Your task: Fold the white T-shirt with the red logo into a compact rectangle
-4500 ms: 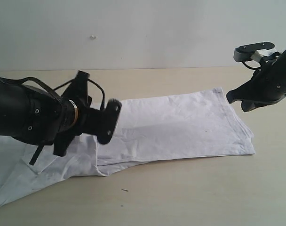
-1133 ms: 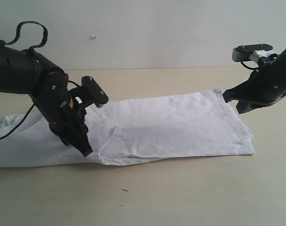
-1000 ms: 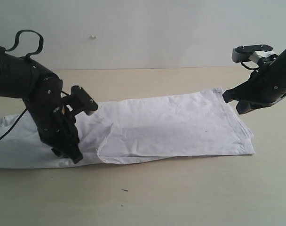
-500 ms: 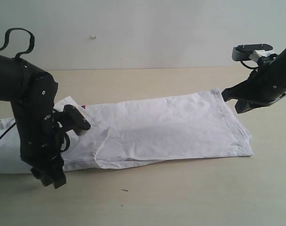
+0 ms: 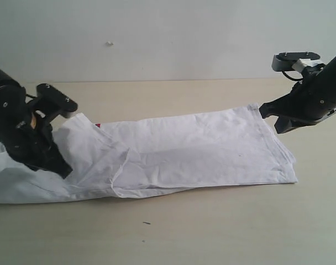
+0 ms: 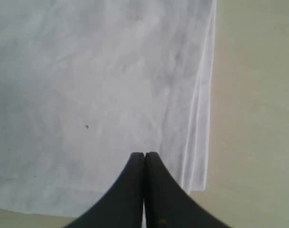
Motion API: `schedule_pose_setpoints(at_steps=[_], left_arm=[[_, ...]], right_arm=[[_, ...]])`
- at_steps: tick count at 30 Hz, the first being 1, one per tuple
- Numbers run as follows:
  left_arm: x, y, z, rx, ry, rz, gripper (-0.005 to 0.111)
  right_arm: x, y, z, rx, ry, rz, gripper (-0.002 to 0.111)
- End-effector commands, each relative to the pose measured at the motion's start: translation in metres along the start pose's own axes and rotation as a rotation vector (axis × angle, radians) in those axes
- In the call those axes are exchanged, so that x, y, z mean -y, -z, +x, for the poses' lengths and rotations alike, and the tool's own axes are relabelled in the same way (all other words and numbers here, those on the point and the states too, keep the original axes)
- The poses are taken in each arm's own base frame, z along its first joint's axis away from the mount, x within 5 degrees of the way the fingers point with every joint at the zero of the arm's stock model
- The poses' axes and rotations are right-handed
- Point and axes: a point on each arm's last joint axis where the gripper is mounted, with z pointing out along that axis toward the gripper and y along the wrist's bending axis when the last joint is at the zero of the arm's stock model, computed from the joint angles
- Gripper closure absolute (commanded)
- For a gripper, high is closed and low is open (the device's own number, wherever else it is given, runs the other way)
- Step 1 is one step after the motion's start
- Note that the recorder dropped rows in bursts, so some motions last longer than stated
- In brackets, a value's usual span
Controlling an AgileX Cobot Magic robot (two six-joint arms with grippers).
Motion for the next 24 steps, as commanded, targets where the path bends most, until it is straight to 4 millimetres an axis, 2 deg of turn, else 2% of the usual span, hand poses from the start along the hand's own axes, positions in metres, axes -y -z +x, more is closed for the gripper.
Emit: schedule_pose_setpoints(at_steps=[1, 6, 13, 18, 21, 24], left_arm=[[-0.013, -0.014, 0.02, -0.077, 0.067, -0.012, 0.107], [-0.01, -0.014, 0.023, -0.112, 0.043, 0.011, 0.107], [0.0, -0.023, 0.047, -0.292, -0.033, 0.08, 0.107], [-0.001, -0.013, 0.057, -0.407, -0.049, 0.089, 0.107], [-0.003, -0.004, 0.054, -0.357, -0.04, 0.084, 0.107], [-0.008, 0.008, 0.038, -0.148, 0.024, 0.049, 0.107]], right_arm=[[0.001, 0.0, -0.001, 0.021, 0.004, 0.007, 0.108], [0.001, 0.0, -0.001, 0.016, -0.001, 0.001, 0.108], [-0.001, 0.0, -0.001, 0.015, -0.004, -0.013, 0.108], [-0.002, 0.001, -0.001, 0.019, -0.012, -0.023, 0.108], [-0.002, 0.001, -0.001, 0.02, -0.013, -0.024, 0.108], [-0.003, 0.001, -0.001, 0.023, -0.024, -0.038, 0.108]])
